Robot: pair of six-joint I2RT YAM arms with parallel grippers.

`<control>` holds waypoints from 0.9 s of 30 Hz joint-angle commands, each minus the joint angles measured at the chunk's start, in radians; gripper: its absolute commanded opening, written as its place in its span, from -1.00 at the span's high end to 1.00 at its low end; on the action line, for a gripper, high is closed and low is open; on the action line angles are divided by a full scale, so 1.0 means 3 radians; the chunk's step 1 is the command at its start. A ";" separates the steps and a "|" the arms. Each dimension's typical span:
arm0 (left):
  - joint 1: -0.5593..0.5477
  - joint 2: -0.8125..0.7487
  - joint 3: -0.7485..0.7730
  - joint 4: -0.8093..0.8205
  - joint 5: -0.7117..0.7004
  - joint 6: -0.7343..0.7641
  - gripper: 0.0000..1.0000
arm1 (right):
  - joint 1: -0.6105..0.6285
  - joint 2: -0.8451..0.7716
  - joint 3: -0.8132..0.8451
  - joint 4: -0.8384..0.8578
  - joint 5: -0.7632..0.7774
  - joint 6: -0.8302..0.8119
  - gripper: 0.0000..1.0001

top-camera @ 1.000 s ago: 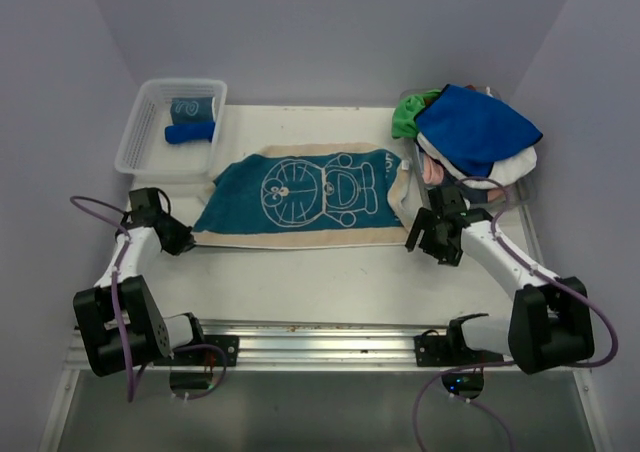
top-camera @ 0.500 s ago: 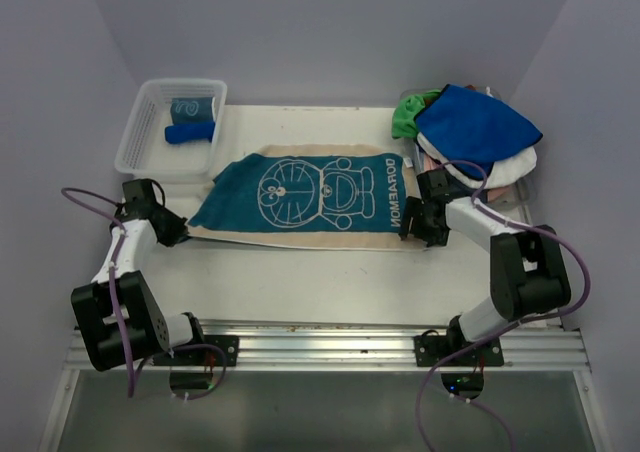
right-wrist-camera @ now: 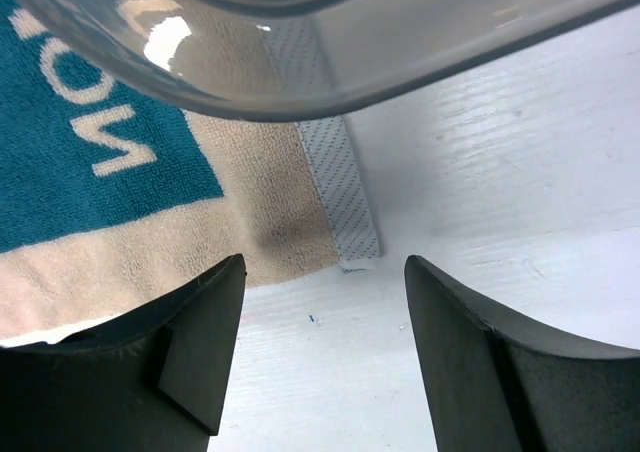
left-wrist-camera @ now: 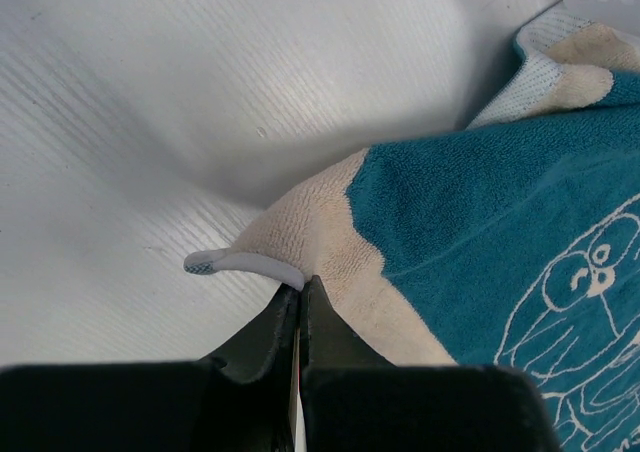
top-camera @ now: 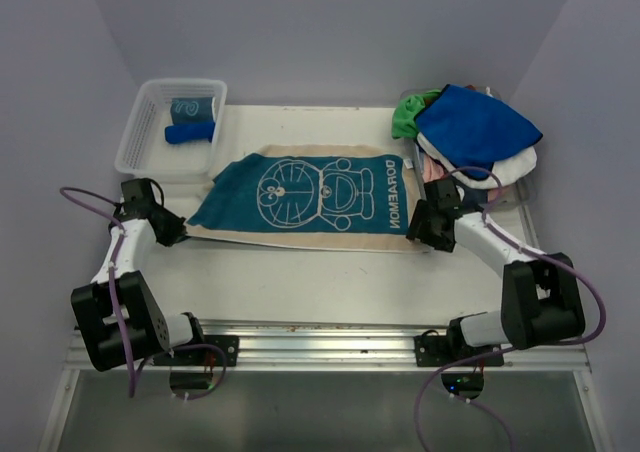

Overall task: Roll the towels
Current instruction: Flatten the towel

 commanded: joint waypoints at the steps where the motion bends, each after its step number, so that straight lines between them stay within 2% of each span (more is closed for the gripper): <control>1: 0.0042 -0.0028 0.0115 -0.0008 -0.0077 0.0068 1.00 | -0.0014 -0.0165 -0.0036 0.0016 0.0212 0.0079 -0.38; 7: 0.0047 -0.0048 0.0100 -0.0024 -0.0072 0.0068 1.00 | -0.0019 0.0085 -0.0133 0.0195 -0.0058 0.0125 -0.38; 11: 0.0042 -0.0074 0.0084 -0.0024 -0.0067 0.0068 1.00 | -0.0019 0.0228 -0.0189 0.0353 -0.0151 0.0192 -0.30; 13: 0.0047 -0.0084 0.0069 -0.0024 -0.0067 0.0058 1.00 | -0.0014 0.0264 -0.0215 0.0400 -0.0105 0.0222 -0.17; 16: 0.0047 -0.0084 0.0074 -0.0029 -0.0067 0.0063 1.00 | -0.0019 0.0265 -0.0138 0.0390 0.0032 0.0233 0.34; 17: 0.0042 -0.0084 0.0084 -0.0039 -0.0072 0.0063 1.00 | -0.0019 0.0244 -0.0113 0.0354 0.0078 0.0238 0.75; 18: 0.0047 -0.0089 0.0094 -0.0064 -0.0077 0.0068 1.00 | -0.0019 0.0229 -0.0082 0.0329 0.0099 0.0238 0.93; 19: 0.0042 -0.0099 0.0110 -0.0075 -0.0077 0.0078 1.00 | -0.0019 0.0198 -0.0057 0.0313 0.0125 0.0238 1.00; 23: 0.0047 -0.0156 0.0232 -0.0151 -0.0077 0.0099 1.00 | -0.0019 -0.0062 0.0117 0.0089 0.0237 0.0212 1.00; 27: 0.0053 -0.0247 0.0493 -0.0340 -0.0057 0.0104 1.00 | -0.0019 -0.0598 0.0362 -0.0213 0.0334 0.0161 1.00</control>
